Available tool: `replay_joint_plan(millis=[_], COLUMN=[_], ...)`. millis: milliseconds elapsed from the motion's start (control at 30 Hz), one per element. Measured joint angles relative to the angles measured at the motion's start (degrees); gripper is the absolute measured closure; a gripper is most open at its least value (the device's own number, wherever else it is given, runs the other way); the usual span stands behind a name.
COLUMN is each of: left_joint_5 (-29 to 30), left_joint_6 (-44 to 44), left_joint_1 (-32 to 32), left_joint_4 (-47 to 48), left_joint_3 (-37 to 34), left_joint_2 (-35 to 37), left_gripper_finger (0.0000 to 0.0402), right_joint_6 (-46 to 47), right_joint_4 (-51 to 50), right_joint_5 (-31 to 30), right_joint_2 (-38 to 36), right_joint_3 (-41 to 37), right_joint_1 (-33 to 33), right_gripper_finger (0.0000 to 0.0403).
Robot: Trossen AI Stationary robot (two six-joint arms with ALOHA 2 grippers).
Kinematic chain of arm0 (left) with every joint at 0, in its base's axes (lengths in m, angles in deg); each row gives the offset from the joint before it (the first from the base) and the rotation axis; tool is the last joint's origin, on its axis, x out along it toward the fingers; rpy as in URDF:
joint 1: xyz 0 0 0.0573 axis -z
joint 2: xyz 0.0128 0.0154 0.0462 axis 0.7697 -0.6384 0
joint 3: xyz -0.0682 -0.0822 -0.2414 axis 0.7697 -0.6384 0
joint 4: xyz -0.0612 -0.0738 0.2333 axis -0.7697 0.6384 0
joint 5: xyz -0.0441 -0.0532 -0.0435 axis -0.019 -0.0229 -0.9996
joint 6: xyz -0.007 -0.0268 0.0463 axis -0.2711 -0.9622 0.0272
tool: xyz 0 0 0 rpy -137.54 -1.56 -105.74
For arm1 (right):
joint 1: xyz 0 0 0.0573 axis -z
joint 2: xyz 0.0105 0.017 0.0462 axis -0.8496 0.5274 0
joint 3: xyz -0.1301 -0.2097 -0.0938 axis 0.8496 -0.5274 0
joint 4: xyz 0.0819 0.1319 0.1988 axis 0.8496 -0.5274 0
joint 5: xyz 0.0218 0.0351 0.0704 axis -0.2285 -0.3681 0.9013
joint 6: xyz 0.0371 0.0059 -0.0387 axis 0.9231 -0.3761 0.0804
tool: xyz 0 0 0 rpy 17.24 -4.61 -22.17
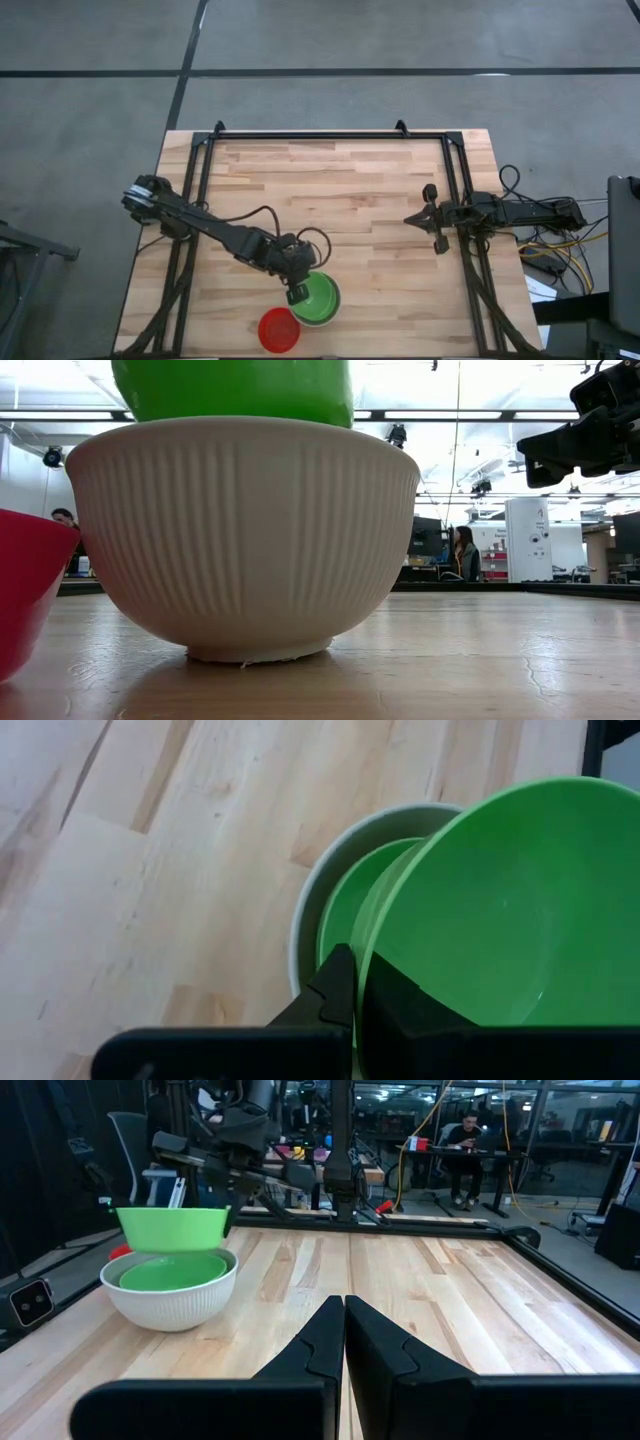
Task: Nest bowls inside each other
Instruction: Stack the green bowl on top of the green bowl
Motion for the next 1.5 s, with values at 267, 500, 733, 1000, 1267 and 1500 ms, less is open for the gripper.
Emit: replay_joint_plan(millis=[267, 500, 733, 1000, 1267, 1500], left_joint_5=[-0.2, -0.2, -0.6, -0.6, -2.2, -2.4], left_joint_6=[1.1, 2.2, 1.5, 0.3, -3.1, -3.9], left_joint_1=[0.0, 0.0, 0.0, 0.0, -0.7, -0.8], left_joint_4=[-1.1, -2.2, -12.1, -15.4, -17.3, -17.3], left_joint_3=[-1.4, -2.6, -10.0, -15.4, -17.0, -17.0], left_joint_2=[1.4, 1.7, 5.9, 9.1, 9.1, 9.0], left_gripper_finger=[0.04, 0.04, 0.04, 0.0399, 0.04, 0.0399], right_joint_6=[0.0, 0.0, 0.0, 0.0, 0.0, 0.0], right_joint_4=[0.0, 0.0, 0.0, 0.0, 0.0, 0.0], right_joint_5=[0.0, 0.0, 0.0, 0.0, 0.0, 0.0], right_joint_2=[0.0, 0.0, 0.0, 0.0, 0.0, 0.0], right_joint_3=[0.0, 0.0, 0.0, 0.0, 0.0, 0.0], right_joint_1=[0.0, 0.0, 0.0, 0.0, 0.0, 0.0], right_gripper_finger=[0.0394, 0.0394, 0.0394, 0.0394, 0.0394, 0.0394])
